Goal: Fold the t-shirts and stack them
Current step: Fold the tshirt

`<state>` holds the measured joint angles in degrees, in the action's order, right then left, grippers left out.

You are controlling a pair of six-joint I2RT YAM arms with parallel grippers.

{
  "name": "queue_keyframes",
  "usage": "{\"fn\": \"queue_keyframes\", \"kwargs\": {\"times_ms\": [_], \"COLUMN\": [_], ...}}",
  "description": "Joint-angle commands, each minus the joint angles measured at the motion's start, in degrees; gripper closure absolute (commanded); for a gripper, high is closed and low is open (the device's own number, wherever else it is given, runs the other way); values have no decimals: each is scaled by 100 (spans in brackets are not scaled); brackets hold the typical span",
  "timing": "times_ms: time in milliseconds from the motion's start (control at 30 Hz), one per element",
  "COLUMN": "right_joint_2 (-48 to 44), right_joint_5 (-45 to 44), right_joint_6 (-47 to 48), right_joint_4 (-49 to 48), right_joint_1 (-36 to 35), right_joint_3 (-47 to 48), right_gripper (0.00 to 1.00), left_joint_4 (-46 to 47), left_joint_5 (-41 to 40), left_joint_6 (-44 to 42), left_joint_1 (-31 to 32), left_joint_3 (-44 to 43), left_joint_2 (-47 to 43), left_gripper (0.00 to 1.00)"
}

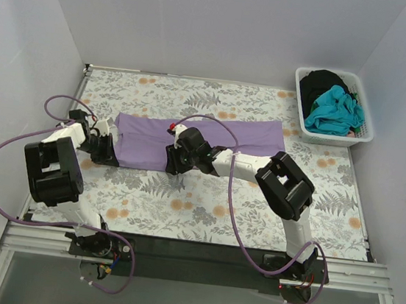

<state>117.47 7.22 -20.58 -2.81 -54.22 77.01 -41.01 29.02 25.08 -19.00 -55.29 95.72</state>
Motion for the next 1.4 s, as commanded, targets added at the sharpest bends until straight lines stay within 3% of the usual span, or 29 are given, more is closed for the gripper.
{"fn": "queue_keyframes", "kwargs": {"times_ms": [0, 267, 400, 533, 1000, 1033, 1067, 1100, 1133, 1300, 1367], "right_joint_2": [56, 329, 285, 75, 382, 364, 295, 207, 15, -251, -199], "right_joint_5": [-19, 420, 464, 683, 1824, 1896, 1923, 1897, 1836, 1766, 1660], "right_joint_6": [-69, -227, -298, -377, -315, -350, -411, -481, -569, -904, -869], "right_joint_4": [-114, -123, -150, -141, 70, 96, 70, 61, 18, -316, -378], "right_joint_1": [-45, -45, -19, 69, 1027, 1018, 1010, 940, 887, 518, 465], "right_joint_3": [42, 253, 244, 349, 1509, 1518, 1336, 1203, 1019, 113, 86], "right_gripper": [57, 61, 84, 99, 99, 95, 84, 59, 54, 58, 57], "left_joint_4": [-21, -82, -126, -336, -873, -891, -899, -891, -891, -838, -838], "left_joint_5": [104, 131, 183, 394, 983, 983, 983, 983, 983, 1027, 896], "left_joint_6": [-82, -135, -118, -65, 348, 357, 357, 357, 348, 278, 287], "left_joint_1": [2, 2, 11, 11, 11, 20, 20, 20, 20, 28, 28], "left_joint_3": [-131, -131, -166, -560, -2951, -2979, -2979, -2962, -2883, -2435, -2233], "left_joint_2": [-142, -185, -221, -273, 983, 1027, 1045, 1045, 1028, 747, 729], "left_gripper": [100, 100, 100, 100, 100, 100, 100, 100, 100, 100, 85]}}
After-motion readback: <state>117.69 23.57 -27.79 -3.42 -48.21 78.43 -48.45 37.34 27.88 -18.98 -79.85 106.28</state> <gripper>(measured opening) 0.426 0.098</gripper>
